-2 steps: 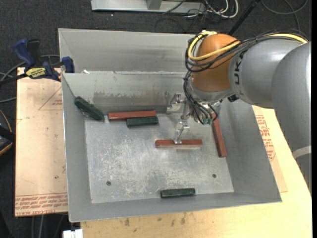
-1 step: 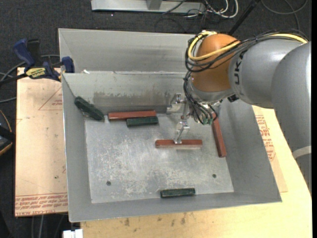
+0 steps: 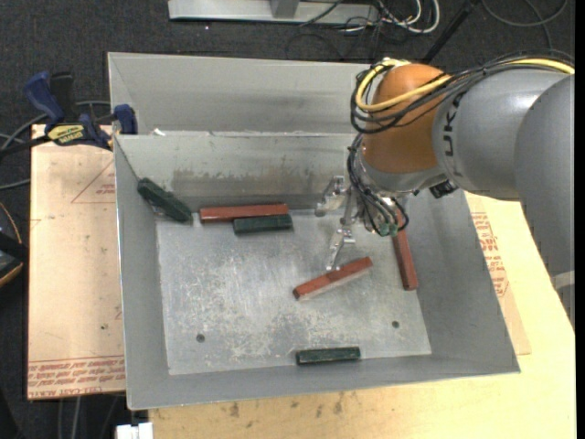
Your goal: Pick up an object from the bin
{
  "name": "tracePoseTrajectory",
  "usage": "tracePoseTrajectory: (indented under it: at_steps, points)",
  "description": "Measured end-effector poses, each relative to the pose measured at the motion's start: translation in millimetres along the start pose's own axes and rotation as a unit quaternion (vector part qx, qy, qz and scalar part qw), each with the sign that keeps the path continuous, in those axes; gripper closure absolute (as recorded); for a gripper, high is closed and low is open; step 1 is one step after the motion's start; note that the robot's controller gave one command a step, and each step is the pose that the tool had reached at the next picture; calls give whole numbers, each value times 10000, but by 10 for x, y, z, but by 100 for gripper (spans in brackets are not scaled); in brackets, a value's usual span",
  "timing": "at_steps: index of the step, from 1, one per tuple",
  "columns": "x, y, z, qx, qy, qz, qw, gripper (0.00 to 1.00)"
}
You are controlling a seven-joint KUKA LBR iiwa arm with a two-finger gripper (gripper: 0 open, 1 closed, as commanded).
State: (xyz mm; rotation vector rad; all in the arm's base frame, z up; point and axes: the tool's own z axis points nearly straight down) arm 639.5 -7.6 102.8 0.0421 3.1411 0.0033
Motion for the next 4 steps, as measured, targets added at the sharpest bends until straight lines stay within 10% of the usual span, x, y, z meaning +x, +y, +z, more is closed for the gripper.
tracePoseTrajectory:
  at_steps: [1,2,3,4]
  points:
    - [178,108,-102,7,-47,172,9998,0]
    - [531,-254,235,9,-114,-1379,9904,100]
    - [531,-254,235,8,-114,-1377,9904,100]
    - [535,-313,-1423,13,-42,-1418,9899,100]
